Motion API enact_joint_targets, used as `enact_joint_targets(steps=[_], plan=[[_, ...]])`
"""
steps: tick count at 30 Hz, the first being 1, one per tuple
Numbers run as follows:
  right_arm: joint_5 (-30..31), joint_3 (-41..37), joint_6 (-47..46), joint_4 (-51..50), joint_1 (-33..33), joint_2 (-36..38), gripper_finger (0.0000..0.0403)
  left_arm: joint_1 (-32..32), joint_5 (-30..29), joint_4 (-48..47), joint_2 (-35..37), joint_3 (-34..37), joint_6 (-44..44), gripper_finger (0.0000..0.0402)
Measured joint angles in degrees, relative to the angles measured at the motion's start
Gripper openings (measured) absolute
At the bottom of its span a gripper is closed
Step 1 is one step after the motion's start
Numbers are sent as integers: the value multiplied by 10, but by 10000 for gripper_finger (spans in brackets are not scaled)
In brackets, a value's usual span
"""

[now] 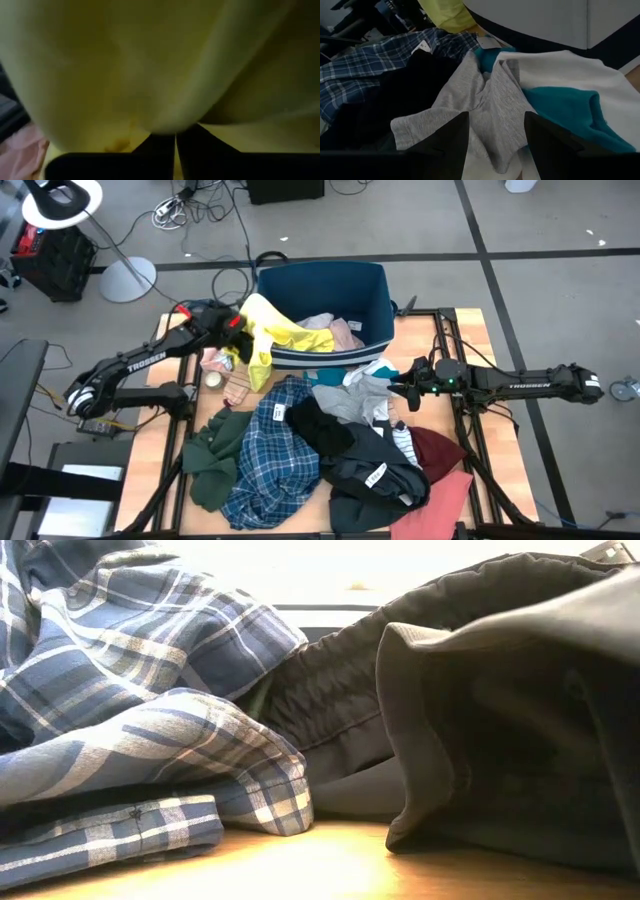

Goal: Sort clothes
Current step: Put the yellow shirt into the laundry organizer

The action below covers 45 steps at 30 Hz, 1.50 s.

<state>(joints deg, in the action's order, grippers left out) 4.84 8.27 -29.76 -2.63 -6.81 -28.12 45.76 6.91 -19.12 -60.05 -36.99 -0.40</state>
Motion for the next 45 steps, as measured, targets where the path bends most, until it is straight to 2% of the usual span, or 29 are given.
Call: enact_joint_targets(steps=[11, 16, 21, 26, 30, 45], plan=[[3, 0, 9, 0, 0, 0, 192, -8, 1, -36, 75, -99, 0, 1], [3, 0, 9, 0, 0, 0, 192, -30, 0, 8, 91, -146, 0, 1], [10, 0, 10, 0, 0, 0, 192, -59, 4, 108, 75, -181, -9, 0], [13, 0, 10, 1, 0, 0, 192, -86, 7, 170, 21, -233, -16, 0], [16, 0, 14, 2, 0, 0, 192, -110, 8, 181, -48, -301, -16, 0], [18, 0, 29, 3, 0, 0, 192, -156, 109, 142, -320, -711, -29, 0]])
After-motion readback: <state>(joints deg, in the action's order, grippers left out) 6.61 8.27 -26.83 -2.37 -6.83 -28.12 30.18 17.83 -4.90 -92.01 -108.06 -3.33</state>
